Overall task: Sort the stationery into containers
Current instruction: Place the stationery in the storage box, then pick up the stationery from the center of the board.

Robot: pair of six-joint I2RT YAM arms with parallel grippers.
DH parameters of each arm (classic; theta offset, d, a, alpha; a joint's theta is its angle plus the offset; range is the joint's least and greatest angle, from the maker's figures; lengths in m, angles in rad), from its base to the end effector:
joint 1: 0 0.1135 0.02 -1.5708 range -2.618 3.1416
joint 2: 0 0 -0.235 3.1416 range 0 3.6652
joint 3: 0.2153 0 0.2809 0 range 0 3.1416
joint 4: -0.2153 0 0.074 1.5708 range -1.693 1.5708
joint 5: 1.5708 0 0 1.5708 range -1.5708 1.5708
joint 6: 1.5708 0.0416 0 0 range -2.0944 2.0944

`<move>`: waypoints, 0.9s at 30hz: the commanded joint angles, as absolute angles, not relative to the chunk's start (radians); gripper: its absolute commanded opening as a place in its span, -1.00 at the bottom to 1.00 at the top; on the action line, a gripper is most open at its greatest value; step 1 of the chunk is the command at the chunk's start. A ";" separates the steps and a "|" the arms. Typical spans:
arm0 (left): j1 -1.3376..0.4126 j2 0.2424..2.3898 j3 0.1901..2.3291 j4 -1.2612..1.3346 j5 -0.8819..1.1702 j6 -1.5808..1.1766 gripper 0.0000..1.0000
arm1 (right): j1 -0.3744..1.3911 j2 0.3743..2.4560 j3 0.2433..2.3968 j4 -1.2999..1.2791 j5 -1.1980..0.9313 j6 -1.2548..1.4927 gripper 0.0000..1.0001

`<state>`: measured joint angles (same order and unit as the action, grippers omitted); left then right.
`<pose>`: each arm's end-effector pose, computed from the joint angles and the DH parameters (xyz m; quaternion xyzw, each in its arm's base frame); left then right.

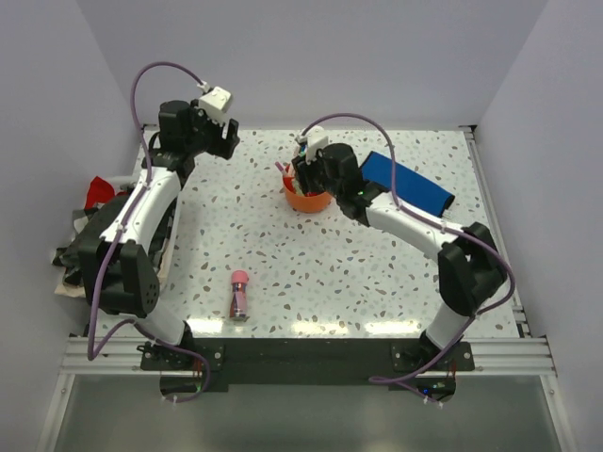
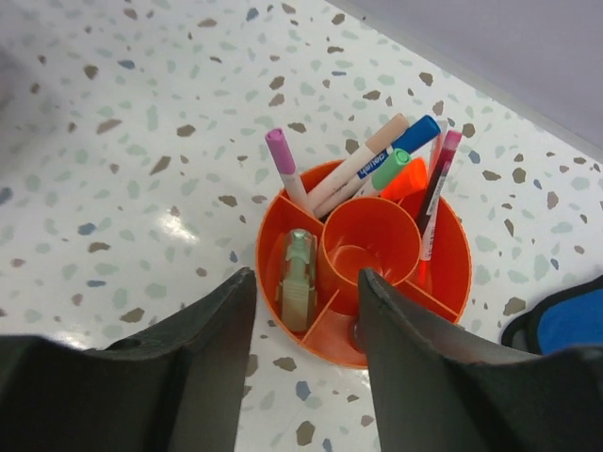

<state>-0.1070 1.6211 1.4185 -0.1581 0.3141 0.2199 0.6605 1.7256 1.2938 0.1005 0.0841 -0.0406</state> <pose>0.4152 -0.0575 0.3117 0.2200 0.7870 -0.0967 0.5682 0.3494 0.2670 0.2478 -0.2564 0.7722 0.1444 0.5631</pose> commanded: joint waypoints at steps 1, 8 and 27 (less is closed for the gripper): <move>-0.107 1.508 1.399 -0.156 0.255 0.201 0.60 | 0.660 1.652 1.450 -0.078 0.002 0.064 0.08; -0.103 1.477 1.393 -0.331 0.134 0.196 0.69 | 0.690 1.828 1.621 -0.387 -0.345 0.342 0.23; -0.147 1.333 1.226 -0.985 0.299 -0.104 0.63 | 0.488 1.786 1.552 -0.601 -0.003 0.413 0.51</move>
